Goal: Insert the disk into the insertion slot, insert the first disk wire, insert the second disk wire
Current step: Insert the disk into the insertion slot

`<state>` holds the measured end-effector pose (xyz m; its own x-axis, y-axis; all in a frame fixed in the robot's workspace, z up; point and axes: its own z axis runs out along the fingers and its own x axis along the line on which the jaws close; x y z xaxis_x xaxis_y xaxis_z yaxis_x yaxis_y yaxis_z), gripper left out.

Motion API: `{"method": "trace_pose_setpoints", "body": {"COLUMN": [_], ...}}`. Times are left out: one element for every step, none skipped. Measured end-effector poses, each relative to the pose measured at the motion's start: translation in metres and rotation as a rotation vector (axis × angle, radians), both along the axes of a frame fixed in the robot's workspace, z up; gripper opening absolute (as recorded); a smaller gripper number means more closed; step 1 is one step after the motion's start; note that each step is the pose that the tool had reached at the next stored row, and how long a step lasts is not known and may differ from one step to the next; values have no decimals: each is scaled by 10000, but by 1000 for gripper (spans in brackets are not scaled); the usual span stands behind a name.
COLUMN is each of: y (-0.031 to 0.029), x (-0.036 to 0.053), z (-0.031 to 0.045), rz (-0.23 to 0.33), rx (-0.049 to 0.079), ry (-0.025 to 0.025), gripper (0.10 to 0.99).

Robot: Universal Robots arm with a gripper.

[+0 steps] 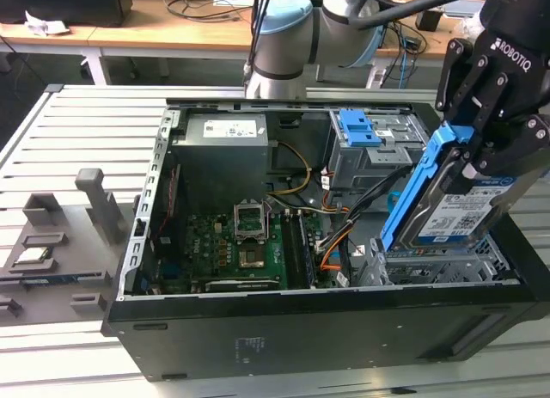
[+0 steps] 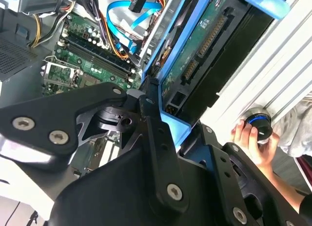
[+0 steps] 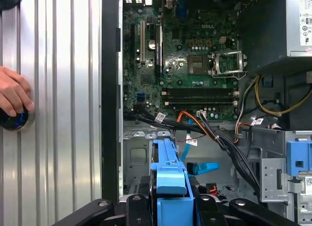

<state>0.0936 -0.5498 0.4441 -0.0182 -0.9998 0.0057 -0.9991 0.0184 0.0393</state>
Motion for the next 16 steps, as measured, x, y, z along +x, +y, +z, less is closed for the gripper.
{"method": "trace_pose_setpoints", "body": {"y": [0, 0, 0, 0, 0, 0, 0, 0, 0, 0, 0, 0, 0, 0, 0, 0], "x": [-1, -2, -2, -3, -3, -3, -3, -3, -3, -3, -3, -3, -3, -3, -3, -3], "z": [-15, -43, -57, -72, -103, -132, -155, -186, -198, -212, -234, -250, -261, -279, -294, -321], "rz": [2, 2, 2, 0, 1, 1, 1, 1, 0, 1, 0, 1, 0, 1, 1, 1], "rx": [-1, -1, -2, -4, -5, -5, -7, -9, -10, -10, -12, -12, -13, -15, -14, -19], "ry": [0, 0, -1, 0, 0, 0, 0, 0, 0, 0, 0, 0, 0, 0, 0, 0], "gripper": [369, 369, 369, 369, 369, 369, 369, 369, 369, 369, 369, 369, 369, 369, 369, 369]}}
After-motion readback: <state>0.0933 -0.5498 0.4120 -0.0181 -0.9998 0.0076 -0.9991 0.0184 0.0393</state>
